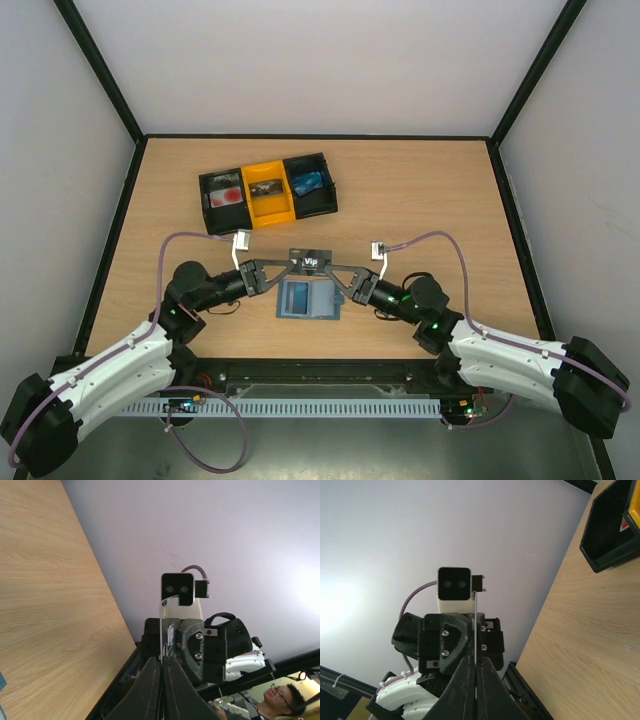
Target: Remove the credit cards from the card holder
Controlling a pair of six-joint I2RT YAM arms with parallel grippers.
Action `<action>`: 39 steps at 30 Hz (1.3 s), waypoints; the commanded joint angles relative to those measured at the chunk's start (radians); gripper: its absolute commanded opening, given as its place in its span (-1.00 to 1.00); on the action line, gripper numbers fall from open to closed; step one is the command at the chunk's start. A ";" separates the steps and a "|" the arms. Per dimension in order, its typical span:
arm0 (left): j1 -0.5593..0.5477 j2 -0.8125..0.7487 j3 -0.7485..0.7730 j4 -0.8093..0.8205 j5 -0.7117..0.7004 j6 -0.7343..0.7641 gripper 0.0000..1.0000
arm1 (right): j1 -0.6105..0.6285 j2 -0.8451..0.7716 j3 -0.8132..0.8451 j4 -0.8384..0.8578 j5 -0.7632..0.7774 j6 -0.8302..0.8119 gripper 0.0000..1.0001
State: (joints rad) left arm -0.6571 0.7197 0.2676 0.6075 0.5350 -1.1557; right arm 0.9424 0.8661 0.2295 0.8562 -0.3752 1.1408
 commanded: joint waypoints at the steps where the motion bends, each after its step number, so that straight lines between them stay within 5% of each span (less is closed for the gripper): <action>1: -0.003 -0.023 -0.010 0.015 -0.019 -0.006 -0.95 | -0.004 -0.010 -0.033 0.069 0.034 0.025 -0.96; 5: -0.003 -0.055 -0.008 -0.072 -0.077 0.035 -0.95 | -0.004 -0.042 -0.032 -0.027 0.083 -0.012 -0.87; 16: 0.042 -0.028 0.107 -0.353 -0.285 0.189 -0.95 | -0.004 -0.170 -0.019 -0.312 0.190 -0.158 0.46; 22: 0.207 0.114 0.241 -0.472 -0.328 0.275 -0.95 | -0.004 -0.197 0.006 -0.465 0.242 -0.186 0.98; 28: 0.358 0.327 0.380 -0.474 -0.356 0.333 -0.95 | -0.004 -0.201 0.039 -0.549 0.276 -0.217 0.96; 39: 0.382 0.818 0.726 -0.509 -0.437 0.454 -0.95 | -0.004 -0.157 0.149 -0.641 0.268 -0.307 0.96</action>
State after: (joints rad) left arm -0.2825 1.4208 0.8814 0.1291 0.1272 -0.7708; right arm 0.9417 0.6937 0.3065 0.2848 -0.1272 0.8902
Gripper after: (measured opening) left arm 0.030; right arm 0.978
